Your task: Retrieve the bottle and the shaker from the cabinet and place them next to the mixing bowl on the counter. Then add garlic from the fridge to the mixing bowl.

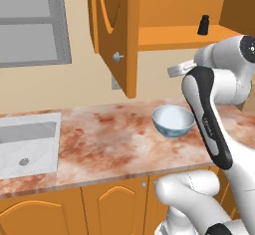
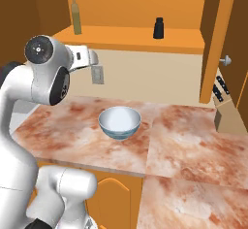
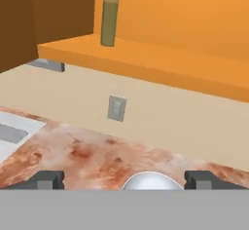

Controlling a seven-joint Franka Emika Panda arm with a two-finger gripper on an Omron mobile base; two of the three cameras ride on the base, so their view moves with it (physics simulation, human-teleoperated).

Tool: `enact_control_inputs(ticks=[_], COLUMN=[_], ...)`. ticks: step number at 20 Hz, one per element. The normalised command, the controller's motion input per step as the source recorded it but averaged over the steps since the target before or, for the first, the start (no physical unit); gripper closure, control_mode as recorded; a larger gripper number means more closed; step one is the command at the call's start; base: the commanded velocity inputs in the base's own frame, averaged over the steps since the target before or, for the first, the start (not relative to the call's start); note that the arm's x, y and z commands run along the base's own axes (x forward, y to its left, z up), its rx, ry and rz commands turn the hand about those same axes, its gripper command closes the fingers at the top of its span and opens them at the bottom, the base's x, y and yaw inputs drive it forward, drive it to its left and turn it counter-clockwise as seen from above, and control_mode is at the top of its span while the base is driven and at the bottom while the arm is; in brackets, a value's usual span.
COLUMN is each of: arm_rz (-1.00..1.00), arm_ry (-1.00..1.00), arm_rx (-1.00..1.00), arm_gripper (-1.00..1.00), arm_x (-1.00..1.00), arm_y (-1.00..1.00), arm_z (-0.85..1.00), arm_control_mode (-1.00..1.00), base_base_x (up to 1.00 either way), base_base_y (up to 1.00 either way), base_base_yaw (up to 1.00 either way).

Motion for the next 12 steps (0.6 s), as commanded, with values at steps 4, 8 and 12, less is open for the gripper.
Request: enact_control_inputs(ticks=[4,8,12], arm_rz=[0.11,0.04,-0.03], arm_ry=[-0.3,-0.1,-0.06], arm_rx=[0.01,0.0,0.0], arm_gripper=[-1.0,-1.0,-1.0], arm_x=[0.01,0.04,0.08], arm_y=[0.0,0.0,0.12], arm_z=[0.54,0.51,0.46], arm_control_mode=[-1.0,-1.0,-1.0], base_base_x=[0.0,0.0,0.0], base_base_y=[0.0,0.0,0.0], base_base_yaw=[0.0,0.0,0.0])
